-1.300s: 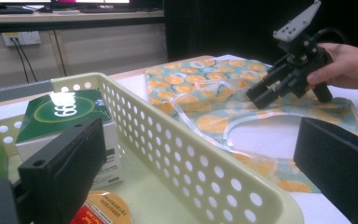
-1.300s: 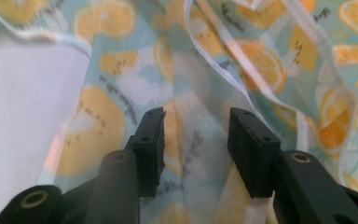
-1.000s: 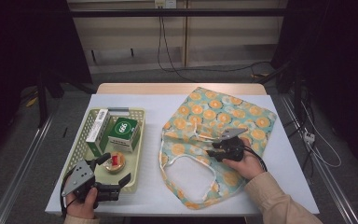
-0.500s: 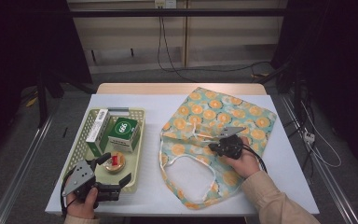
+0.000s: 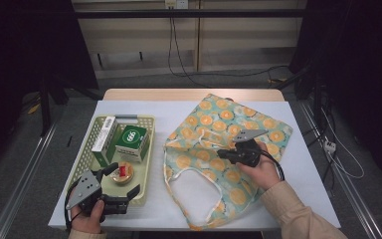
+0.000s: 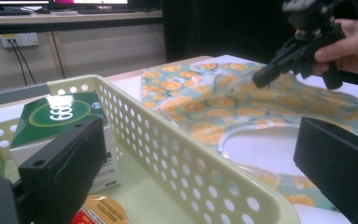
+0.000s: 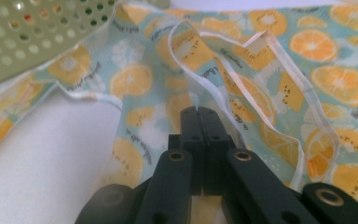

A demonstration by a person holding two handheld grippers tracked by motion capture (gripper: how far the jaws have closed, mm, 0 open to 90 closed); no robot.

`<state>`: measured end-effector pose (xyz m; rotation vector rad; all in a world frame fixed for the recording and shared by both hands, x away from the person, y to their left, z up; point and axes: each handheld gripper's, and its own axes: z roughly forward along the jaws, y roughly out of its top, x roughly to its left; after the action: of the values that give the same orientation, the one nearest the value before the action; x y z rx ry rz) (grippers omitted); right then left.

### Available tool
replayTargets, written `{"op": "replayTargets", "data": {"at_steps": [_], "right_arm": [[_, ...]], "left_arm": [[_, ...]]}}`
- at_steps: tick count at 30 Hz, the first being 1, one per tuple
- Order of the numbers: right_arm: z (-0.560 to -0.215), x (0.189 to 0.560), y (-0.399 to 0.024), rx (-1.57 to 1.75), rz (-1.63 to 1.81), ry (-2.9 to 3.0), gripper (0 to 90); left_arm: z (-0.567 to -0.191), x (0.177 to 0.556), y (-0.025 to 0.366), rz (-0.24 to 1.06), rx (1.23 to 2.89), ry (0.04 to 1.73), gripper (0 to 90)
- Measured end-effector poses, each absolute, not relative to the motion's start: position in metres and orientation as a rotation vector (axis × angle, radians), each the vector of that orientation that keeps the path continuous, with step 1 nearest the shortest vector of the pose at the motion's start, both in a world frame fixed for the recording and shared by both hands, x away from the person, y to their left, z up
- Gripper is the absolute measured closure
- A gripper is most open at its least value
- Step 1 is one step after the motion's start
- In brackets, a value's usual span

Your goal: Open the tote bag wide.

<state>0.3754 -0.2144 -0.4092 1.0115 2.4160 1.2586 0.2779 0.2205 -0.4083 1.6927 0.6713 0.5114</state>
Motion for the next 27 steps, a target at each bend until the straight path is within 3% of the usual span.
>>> {"op": "replayTargets", "data": {"at_steps": [6,15,27], "right_arm": [[-0.408,0.399,-0.232,1.081,1.236,2.327,90.0],[-0.436,0.423,-0.249,1.163,1.119,2.307,88.3],[-0.450,0.416,-0.236,1.115,1.029,2.355,70.8]], "left_arm": [[-0.409,0.278,0.220,0.506,1.687,0.676,2.2],[-0.409,0.278,0.223,0.507,1.685,0.682,2.2],[-0.409,0.278,0.221,0.507,1.692,0.673,2.2]]}}
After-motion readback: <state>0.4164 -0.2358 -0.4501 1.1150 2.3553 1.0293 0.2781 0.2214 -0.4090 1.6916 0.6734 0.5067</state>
